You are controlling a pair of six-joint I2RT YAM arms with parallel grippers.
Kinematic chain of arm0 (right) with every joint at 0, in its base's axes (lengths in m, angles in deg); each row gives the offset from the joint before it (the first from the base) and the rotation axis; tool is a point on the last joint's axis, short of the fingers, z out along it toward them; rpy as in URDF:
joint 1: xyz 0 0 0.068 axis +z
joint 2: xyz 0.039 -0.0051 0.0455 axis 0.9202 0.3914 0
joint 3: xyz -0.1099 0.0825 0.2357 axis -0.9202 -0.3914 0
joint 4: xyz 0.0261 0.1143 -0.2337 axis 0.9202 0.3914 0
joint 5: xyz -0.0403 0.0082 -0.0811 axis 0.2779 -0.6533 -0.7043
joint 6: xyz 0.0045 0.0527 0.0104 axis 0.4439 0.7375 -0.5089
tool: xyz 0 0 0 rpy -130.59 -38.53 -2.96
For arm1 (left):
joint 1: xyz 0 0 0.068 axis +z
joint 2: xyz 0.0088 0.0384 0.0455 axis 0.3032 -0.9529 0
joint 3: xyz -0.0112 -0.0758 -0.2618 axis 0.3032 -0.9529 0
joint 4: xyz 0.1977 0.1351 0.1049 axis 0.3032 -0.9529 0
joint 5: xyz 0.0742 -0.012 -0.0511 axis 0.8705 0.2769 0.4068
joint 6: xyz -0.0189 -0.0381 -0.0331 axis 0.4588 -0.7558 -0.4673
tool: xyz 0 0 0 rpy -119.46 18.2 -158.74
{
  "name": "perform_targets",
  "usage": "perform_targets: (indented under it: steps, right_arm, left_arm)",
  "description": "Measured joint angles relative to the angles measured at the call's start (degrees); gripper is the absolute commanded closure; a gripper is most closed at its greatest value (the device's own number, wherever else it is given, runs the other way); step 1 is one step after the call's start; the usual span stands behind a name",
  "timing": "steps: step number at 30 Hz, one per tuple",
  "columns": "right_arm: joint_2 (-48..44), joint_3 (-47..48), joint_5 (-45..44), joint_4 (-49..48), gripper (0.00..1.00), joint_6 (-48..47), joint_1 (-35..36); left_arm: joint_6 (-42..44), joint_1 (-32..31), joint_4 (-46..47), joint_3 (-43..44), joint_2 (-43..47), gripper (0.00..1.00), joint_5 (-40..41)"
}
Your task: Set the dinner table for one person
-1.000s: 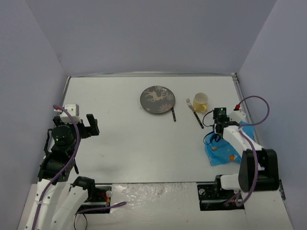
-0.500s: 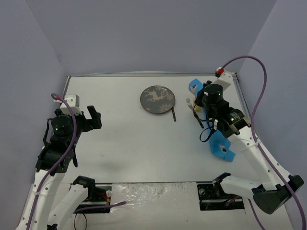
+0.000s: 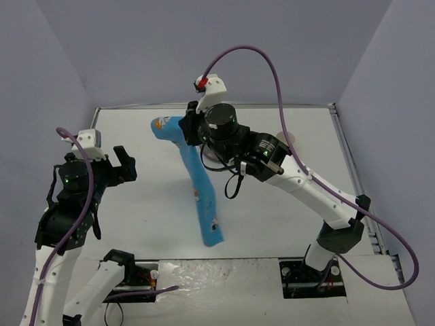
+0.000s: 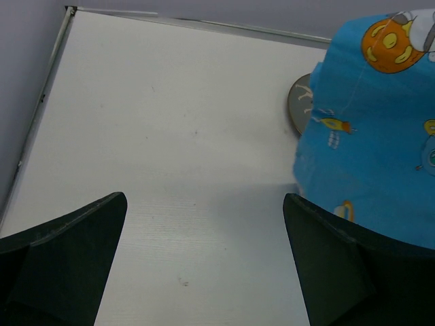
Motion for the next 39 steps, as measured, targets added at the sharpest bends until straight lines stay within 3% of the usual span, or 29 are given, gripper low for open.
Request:
perform_targets:
  steps: [4, 10, 17, 20, 22, 26, 30, 33, 39]
  right_arm:
    - [-1.91, -3.25, -1.90, -4.02, 1.00, 0.55, 1.09]
    - [-13.54, -24.99, -10.81, -8.27, 1.00, 4.73, -0.21]
    - [-22.62, -53.64, -11.29, -8.47, 1.00, 14.44, -7.88]
    - [-23.25, -62.92, -9.72, -7.66, 0.95, 17.57, -10.11]
    - [-23.26, -67.63, -8.07, -7.42, 0.83, 19.39, -10.22]
    - [-23.24, -73.11, -4.74, -6.80, 0.48, 22.62, -10.26]
    - [-23.25, -74.80, -1.79, -6.80, 0.28, 23.92, -11.39]
    - [-23.78, -74.84, 0.61, -7.05, 0.19, 22.37, -14.16]
    - [-30.32, -74.53, 3.67, -7.22, 0.18, 16.40, -22.77]
  left_arm:
    - [0.72, 0.00, -2.25, 3.69, 1.79, 0.03, 1.53]
    - [0.94, 0.00, -2.50, 5.17, 4.63, 0.03, 1.88]
    - [-2.74, 0.00, -0.46, -6.22, 2.31, 0.03, -0.74]
    - [-6.08, 0.00, 1.47, -12.74, 0.23, 0.03, -1.38]
    - [-9.10, 0.00, 2.97, -16.98, -1.75, 0.03, -1.82]
    - [-14.56, 0.00, 6.80, -23.50, -6.88, 0.03, -2.99]
    - [-18.25, 0.00, 10.28, -25.76, -13.33, 0.03, -3.46]
    - [-20.12, 0.00, 13.16, -25.73, -19.08, 0.03, -3.13]
    - [-22.87, 0.00, 16.83, -26.36, -27.91, 0.04, -0.84]
